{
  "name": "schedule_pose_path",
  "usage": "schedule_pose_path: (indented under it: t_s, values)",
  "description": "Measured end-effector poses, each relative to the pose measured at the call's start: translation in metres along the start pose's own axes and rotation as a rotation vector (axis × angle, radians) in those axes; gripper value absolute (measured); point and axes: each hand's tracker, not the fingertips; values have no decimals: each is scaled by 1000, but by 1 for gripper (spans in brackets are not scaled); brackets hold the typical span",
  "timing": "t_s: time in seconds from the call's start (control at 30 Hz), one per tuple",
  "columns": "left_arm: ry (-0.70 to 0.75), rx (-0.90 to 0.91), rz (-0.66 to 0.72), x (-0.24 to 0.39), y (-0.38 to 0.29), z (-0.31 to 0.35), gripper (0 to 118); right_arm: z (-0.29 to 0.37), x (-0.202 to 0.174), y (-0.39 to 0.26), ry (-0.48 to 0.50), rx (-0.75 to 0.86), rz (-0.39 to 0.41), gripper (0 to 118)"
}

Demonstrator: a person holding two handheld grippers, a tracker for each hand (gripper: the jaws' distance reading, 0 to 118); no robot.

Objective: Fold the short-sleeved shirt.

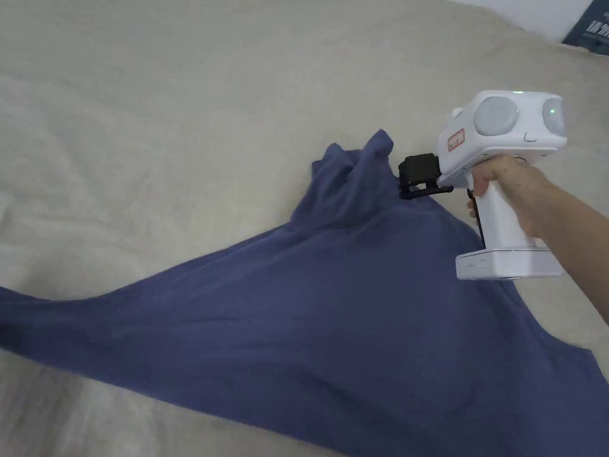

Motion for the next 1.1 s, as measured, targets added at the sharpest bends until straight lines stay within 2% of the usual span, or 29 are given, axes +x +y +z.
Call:
schedule_pose_path:
  t_s: [0.07, 0.13, 0.17, 0.23, 0.27, 0.33, 0.37, 0.4, 0.47, 0.6, 0.77, 0.97, 1.1]
  values:
    - [10, -8, 8, -4, -2, -3, 0, -12, 5, 0, 1, -11, -27, 76]
    - [34, -17, 8, -7, -4, -6, 0, -22, 9, -2, 12, -26, -46, 73]
    - [40, -25, 12, -9, -6, -6, 0, -25, 11, -4, 51, -33, -74, 71]
    - [43, -32, 20, -11, -9, -7, 0, -22, 14, -6, 74, -29, -112, 63]
    - [46, -33, 24, -12, -11, -8, 0, -17, 14, -6, 77, -20, -105, 48]
    - [51, -39, 34, -13, -12, -7, 0, -10, 13, -6, 110, -14, -74, 1]
    - [51, -37, 36, -13, -12, -7, 0, -5, 10, -8, 94, -9, -55, 1]
    - [54, -34, 38, -13, -12, -7, 0, 0, 7, -8, 104, -12, 9, 1]
    - [50, -32, 38, -13, -12, -6, 0, 20, 1, -12, 51, 35, 44, 1]
    - [18, -22, 44, -13, -3, -2, 0, 80, 21, -14, 106, 110, -28, 1]
    - [-41, 10, 16, -4, 17, 9, 0, 182, 59, -37, 79, 237, -54, 1]
    - [-172, 73, 4, 15, 57, 38, 0, 317, 112, -101, 30, 398, -114, 1]
    - [-274, 138, -18, 38, 93, 67, 0, 400, 142, -153, 28, 505, -188, 1]
